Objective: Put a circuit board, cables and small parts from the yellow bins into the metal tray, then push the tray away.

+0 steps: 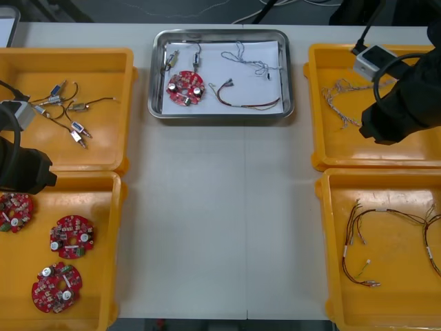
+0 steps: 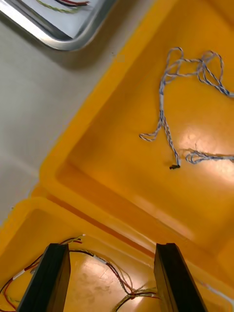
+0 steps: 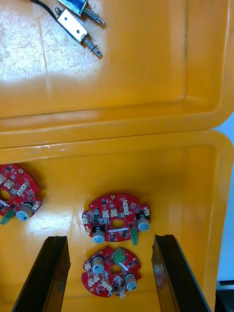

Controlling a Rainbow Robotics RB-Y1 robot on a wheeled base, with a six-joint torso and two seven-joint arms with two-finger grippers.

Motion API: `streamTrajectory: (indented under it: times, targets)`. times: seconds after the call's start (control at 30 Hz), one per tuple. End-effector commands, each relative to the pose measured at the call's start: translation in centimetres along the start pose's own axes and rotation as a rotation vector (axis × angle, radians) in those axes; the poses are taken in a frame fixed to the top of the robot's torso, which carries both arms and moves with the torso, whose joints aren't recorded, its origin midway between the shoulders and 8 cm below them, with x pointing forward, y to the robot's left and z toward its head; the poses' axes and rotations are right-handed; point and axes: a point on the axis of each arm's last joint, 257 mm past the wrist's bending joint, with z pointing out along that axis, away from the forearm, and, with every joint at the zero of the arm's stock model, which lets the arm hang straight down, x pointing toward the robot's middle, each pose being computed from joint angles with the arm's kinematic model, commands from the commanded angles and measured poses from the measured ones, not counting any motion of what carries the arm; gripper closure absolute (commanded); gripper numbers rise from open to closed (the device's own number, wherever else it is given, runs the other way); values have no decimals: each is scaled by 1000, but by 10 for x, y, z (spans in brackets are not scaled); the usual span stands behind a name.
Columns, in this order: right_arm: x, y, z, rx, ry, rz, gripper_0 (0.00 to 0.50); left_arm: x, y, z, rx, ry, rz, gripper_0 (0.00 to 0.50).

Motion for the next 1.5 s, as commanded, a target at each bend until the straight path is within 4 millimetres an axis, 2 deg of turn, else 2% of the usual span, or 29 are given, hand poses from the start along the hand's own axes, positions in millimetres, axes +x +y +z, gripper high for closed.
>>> streamTrajectory:
  times: [0.03, 0.27, 0.57, 0.97, 1.23, 1.5]
  targets:
    - [31, -37, -8, 44, 27, 174, 0, 0, 15, -11, -44, -14, 68, 0]
    - [58, -61, 0, 69, 99, 346, 0, 0, 15, -11, -44, -14, 68, 0]
    - [87, -75, 15, 63, 192, 533, 0, 0, 15, -11, -44, -14, 68, 0]
    - [120, -67, 25, -4, 210, 635, 0, 0, 15, -11, -44, -14, 68, 0]
    - [126, -60, 28, -54, 191, 691, 0, 0, 15, -11, -44, -14, 68, 0]
    - [134, -47, 26, -38, 182, 646, 0, 0, 15, -11, -44, -14, 68, 0]
